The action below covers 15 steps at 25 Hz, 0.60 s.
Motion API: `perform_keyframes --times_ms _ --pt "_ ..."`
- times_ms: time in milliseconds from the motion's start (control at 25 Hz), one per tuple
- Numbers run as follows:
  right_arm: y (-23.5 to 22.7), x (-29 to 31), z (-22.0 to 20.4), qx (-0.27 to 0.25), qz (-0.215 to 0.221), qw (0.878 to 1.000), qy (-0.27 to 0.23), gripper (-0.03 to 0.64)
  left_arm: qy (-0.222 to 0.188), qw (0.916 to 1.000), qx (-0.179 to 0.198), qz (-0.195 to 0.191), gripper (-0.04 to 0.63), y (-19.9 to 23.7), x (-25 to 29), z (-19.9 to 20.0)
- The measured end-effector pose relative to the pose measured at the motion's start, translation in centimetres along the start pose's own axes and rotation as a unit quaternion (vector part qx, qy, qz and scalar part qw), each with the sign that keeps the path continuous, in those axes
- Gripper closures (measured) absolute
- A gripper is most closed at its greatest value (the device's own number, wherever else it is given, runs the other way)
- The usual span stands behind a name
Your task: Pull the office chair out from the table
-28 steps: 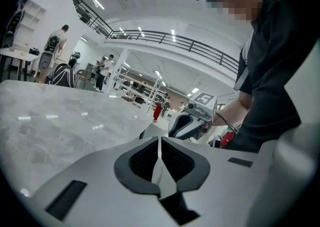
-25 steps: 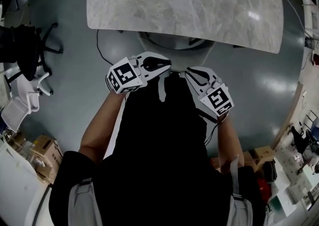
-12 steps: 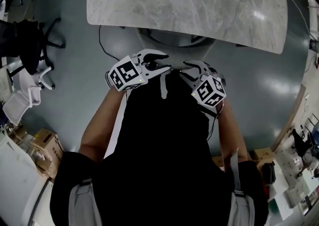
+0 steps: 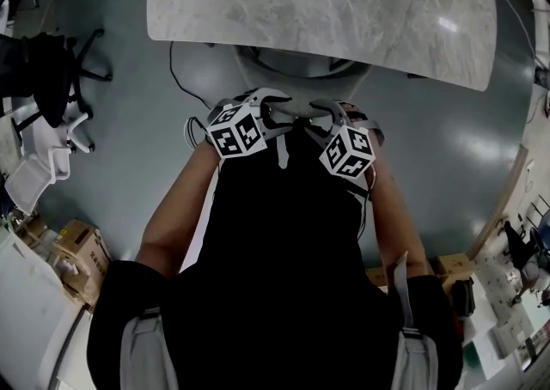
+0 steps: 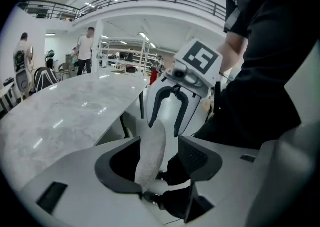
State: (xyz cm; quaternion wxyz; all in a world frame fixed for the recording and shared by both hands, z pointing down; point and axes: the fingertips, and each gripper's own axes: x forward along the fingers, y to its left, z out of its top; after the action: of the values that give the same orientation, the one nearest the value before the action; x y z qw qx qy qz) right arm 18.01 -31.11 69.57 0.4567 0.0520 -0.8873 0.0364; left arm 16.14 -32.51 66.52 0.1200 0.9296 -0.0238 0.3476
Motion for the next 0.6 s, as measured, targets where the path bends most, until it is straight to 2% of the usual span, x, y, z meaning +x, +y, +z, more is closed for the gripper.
perform_keyframes --times_ms 200,400,480,600 --pt "-0.2 1.0 -0.4 -0.003 0.001 1.0 0.016 0.408 0.081 0.9942 0.068 0.022 0.364 0.4 1.3 -2.0" --pt "-0.1 2.1 -1.0 -0.005 0.006 0.999 0.044 0.408 0.156 0.978 0.133 0.037 0.365 0.4 2.3 -3.7" --pt "-0.1 2.6 -1.4 -0.015 0.005 0.998 0.061 0.408 0.183 0.9708 0.15 0.041 0.365 0.5 2.7 -4.5" --pt "-0.3 3.2 -1.8 -0.023 -0.008 0.997 0.076 0.408 0.209 0.9644 0.156 0.045 0.365 0.7 3.2 -5.3"
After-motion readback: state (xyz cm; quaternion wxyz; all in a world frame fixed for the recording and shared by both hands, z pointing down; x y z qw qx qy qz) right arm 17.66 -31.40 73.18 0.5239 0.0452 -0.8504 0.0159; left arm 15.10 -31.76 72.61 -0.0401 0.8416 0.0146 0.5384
